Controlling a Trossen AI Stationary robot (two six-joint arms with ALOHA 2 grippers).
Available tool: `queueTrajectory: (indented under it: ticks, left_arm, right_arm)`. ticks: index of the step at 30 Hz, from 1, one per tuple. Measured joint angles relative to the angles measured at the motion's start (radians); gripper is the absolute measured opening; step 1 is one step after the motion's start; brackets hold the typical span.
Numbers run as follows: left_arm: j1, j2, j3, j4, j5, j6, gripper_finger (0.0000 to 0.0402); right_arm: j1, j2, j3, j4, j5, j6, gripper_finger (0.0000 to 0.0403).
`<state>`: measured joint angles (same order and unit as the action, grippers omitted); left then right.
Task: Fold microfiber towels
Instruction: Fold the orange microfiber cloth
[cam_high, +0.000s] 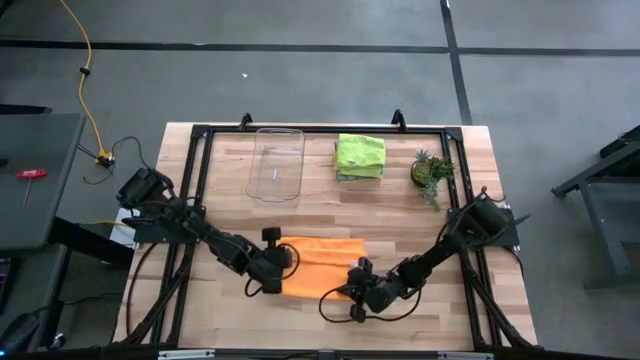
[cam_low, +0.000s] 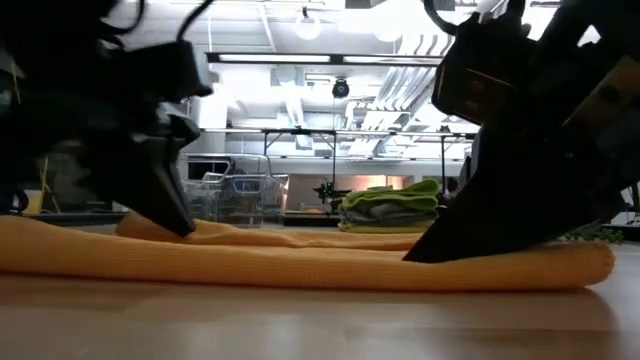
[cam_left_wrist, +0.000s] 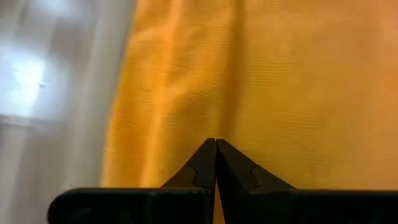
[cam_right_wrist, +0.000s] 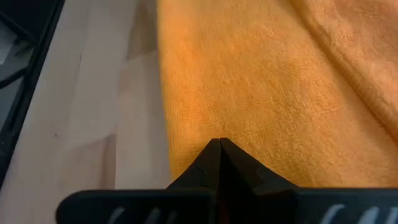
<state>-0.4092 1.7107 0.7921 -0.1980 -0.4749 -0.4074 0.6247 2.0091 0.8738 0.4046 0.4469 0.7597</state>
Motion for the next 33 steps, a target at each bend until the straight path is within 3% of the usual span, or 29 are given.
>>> queueTrajectory:
  ticks: [12,19,24,33]
  left_arm:
    - [0.119,-0.025,0.0,-0.052,-0.064,0.157,0.0]
    - [0.039,-0.172,0.008,-0.023,-0.155,0.234,0.0]
    - [-0.018,-0.191,0.003,-0.008,-0.056,0.221,0.0]
    - [-0.076,-0.038,-0.093,0.327,-0.038,0.148,0.0]
  right_arm:
    - [0.027,0.017,0.0,0.012,0.026,0.0,0.0]
    - [0.025,0.018,-0.001,0.008,0.024,0.0,0.0]
    - [0.025,0.019,-0.002,0.007,0.023,0.0,0.0]
    - [0.025,0.02,-0.003,0.018,0.023,-0.008,0.0]
